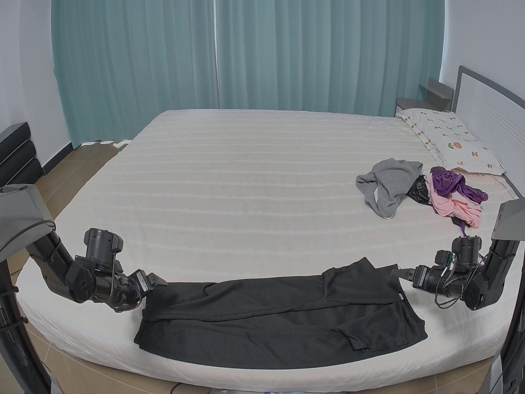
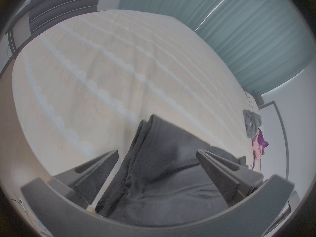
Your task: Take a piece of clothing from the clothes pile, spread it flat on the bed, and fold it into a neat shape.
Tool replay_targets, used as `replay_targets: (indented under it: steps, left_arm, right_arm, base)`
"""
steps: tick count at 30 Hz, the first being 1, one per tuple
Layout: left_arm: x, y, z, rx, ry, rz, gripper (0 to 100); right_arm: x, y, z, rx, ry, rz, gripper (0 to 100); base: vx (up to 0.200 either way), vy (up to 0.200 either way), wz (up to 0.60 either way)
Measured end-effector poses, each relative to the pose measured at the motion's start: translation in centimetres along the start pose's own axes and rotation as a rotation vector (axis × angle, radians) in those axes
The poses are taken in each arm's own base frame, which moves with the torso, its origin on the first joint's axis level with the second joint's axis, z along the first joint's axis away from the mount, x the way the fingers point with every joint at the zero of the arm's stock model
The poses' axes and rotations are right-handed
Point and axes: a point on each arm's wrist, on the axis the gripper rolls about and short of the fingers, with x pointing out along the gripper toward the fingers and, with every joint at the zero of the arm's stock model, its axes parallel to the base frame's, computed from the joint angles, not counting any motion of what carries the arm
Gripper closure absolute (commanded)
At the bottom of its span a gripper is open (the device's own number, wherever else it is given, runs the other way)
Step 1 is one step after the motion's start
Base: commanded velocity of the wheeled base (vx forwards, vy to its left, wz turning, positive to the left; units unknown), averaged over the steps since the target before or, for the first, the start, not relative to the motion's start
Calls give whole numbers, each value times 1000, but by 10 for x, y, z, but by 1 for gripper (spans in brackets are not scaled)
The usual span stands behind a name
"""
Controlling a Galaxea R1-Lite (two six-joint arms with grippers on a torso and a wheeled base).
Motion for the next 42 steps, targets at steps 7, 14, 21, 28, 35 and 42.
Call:
replay_targets:
  steps: [7,14,21,28,35,42]
  left_arm:
    - [13,-14,20,-30,-49,-33,0]
    - [32,-15,23,-39,-38,-25,0]
    - [44,-14,25,-39,-37,-12,100]
    - [44,-4,32,-71,-57,10,100]
    - [39,2,42,-143,-87,8,100]
    - [39,-1,49,-175,-109,-12,100]
  right_arm:
    - [13,3,21,50,9,-3,0]
    - [27,1,38,143,-9,10,0]
    - [33,-6,35,152,-4,-1,0]
    - [36,-11,33,168,3,-10,0]
    - [39,-13,30,173,14,-14,0]
    - [42,-13,28,174,20,-18,0]
  base:
    - [0,0,0]
    - [0,0,0]
    - [0,0,0]
    - [0,0,0]
    - [0,0,0]
    - [0,0,0]
